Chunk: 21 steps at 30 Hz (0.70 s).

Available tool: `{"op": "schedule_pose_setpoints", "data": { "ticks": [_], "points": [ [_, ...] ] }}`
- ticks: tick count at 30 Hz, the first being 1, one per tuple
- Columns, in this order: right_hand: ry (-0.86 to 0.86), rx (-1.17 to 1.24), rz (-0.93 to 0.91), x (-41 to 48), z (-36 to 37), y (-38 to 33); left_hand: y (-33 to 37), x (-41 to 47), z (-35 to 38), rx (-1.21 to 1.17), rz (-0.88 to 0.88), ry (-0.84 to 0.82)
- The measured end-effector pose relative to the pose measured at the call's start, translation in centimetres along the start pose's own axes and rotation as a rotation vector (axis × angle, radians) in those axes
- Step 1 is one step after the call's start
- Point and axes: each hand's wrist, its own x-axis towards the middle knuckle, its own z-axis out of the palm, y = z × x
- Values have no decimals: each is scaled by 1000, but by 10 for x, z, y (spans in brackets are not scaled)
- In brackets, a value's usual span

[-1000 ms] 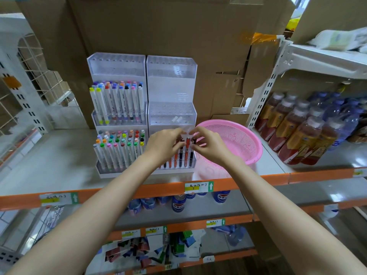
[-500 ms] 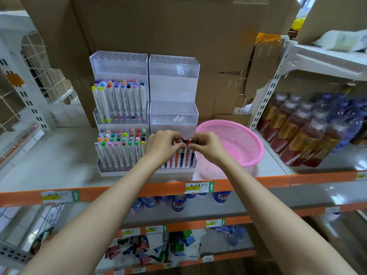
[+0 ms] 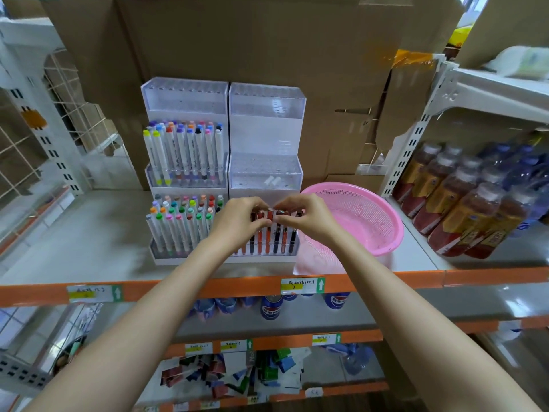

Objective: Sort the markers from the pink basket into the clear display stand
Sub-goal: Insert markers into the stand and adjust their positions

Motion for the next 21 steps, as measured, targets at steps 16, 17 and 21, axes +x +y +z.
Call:
{"op": "schedule_pose_setpoints", "data": {
  "ticks": [16,17,21],
  "points": [
    [-25,-200,-74,10,7,-19,-20,-4,-24,153,24,-25],
    [-35,-217,-83,12,9,-20,-22,-4,-25,175,25,-17],
    [-44,-269,-104,16,19,-22,-24,-4,-26,48,-3,-13]
  ]
}}
